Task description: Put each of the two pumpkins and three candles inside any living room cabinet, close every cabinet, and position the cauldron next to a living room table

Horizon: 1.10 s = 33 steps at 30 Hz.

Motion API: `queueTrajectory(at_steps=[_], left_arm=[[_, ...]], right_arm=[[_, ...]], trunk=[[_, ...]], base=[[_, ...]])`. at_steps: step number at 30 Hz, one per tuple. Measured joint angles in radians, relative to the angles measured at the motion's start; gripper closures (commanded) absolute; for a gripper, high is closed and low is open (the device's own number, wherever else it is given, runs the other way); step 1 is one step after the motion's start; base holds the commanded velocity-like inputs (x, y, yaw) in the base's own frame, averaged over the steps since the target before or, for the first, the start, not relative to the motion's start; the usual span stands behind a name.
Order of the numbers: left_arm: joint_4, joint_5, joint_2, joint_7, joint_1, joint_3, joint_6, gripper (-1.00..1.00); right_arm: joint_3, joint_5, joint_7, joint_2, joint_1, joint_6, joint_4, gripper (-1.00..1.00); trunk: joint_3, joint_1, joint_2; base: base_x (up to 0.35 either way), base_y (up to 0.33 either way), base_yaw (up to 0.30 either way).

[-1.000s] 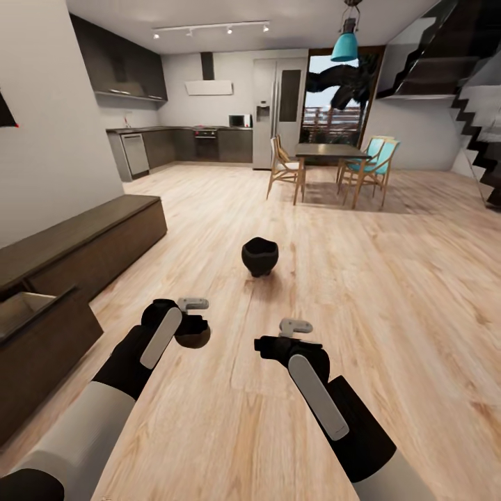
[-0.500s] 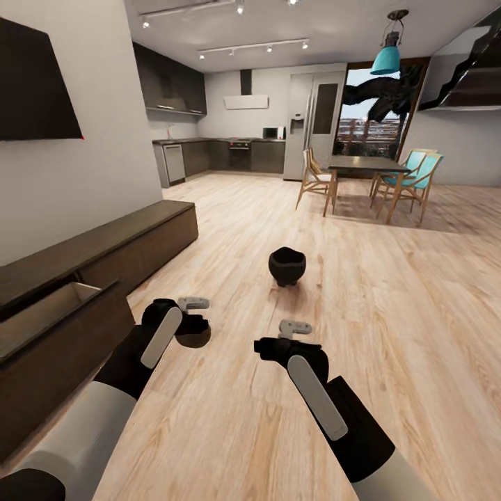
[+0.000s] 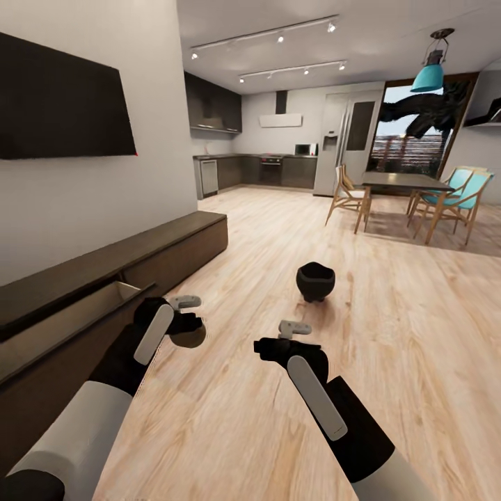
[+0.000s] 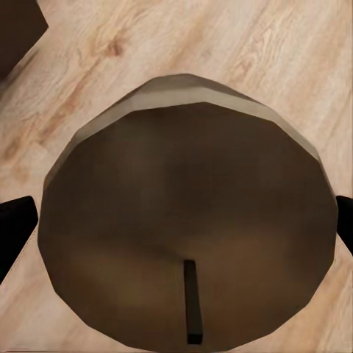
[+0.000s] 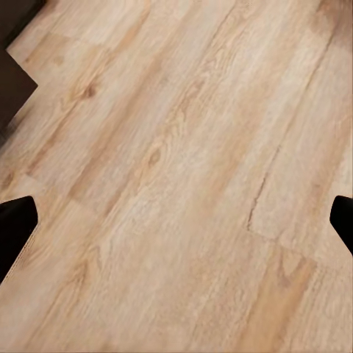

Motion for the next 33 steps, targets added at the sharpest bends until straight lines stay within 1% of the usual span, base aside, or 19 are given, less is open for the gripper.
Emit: queueTrajectory(at_steps=[9,17,21,29,33], left_arm=[[0.000,0.002,0.000,0.000,0.000,0.004,0.000,1.00],[0.000,0.003,0.001,0.000,0.000,0.012,0.000,1.00],[0.000,0.003,0.000,-0.001,0.000,0.017,0.000,1.00],[0.000,0.003,0.000,-0.001,0.000,0.018,0.000,1.00],[-0.004,0.003,0.001,-0.003,0.000,0.018,0.000,1.00]], right_arm=[[0.000,0.000,0.001,0.000,0.000,0.001,0.000,-1.00],[0.000,0.000,0.002,0.000,0.000,0.001,0.000,-1.00],[0.002,-0.001,0.002,0.000,0.000,0.001,-0.001,-1.00],[0.006,-0.001,0.003,0.000,-0.001,0.001,-0.002,-1.00],[0.007,-0.001,0.003,-0.001,-0.001,0.001,-0.002,-1.00]], trunk=[[0.028,-0.034,0.063],[0.053,-0.065,0.119],[0.066,-0.080,0.147],[0.091,-0.111,0.203],[0.091,-0.111,0.203]], base=[[-0.016,0.000,0.290],[-0.215,0.000,0.278],[-0.060,0.000,0.087],[-0.008,0.000,0.012],[-0.001,0.000,0.029]])
